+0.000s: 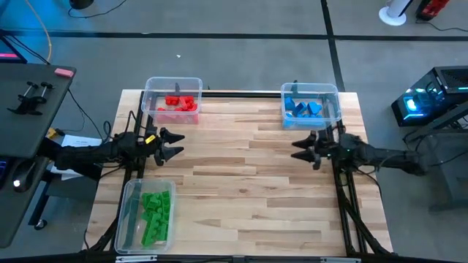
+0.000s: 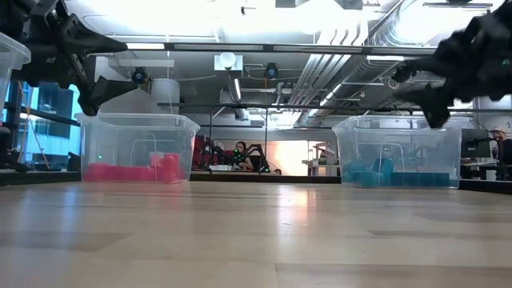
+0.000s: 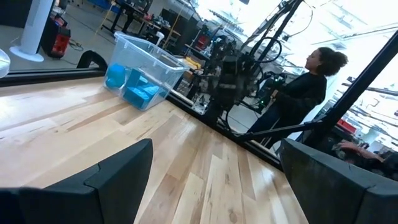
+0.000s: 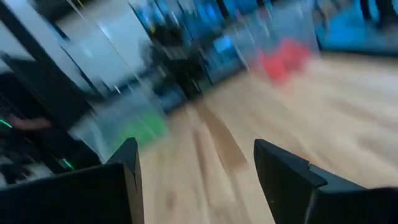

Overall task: Sort blocks
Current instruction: Return to Home Position

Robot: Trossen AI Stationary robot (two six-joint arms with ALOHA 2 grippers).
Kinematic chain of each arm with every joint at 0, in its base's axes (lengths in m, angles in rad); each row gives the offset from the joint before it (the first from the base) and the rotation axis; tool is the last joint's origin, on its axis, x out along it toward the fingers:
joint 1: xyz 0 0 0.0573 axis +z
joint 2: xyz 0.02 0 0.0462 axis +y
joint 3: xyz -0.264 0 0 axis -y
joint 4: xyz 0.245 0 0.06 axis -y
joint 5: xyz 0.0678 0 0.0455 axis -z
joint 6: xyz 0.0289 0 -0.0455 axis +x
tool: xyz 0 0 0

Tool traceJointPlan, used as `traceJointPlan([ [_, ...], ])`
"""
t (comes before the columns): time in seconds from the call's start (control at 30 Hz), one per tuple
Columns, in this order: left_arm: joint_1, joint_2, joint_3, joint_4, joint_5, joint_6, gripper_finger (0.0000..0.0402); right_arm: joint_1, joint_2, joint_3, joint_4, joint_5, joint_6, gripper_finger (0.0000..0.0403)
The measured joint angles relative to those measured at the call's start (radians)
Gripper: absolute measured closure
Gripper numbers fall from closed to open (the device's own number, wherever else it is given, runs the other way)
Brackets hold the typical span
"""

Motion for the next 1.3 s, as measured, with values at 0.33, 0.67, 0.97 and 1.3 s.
traceJointPlan([
  [0.33, -0.004, 0.000, 0.000, -0.002, 0.008, 0.000, 0.0065, -0.001, -0.085, -0.002, 0.123, -0.009, 0.002, 0.0213],
  [0.67, -0.003, 0.004, 0.000, -0.001, 0.008, 0.000, 0.0065, -0.002, -0.064, -0.003, 0.068, -0.009, 0.005, 0.0213],
  [0.97, -0.003, 0.004, 0.000, 0.000, 0.007, 0.000, 0.0065, -0.002, -0.064, -0.003, 0.005, -0.010, 0.004, 0.0213],
  [1.3, -0.003, 0.004, 0.000, 0.000, 0.006, 0.000, 0.0065, -0.002, -0.063, -0.003, 0.002, -0.010, 0.003, 0.0213],
])
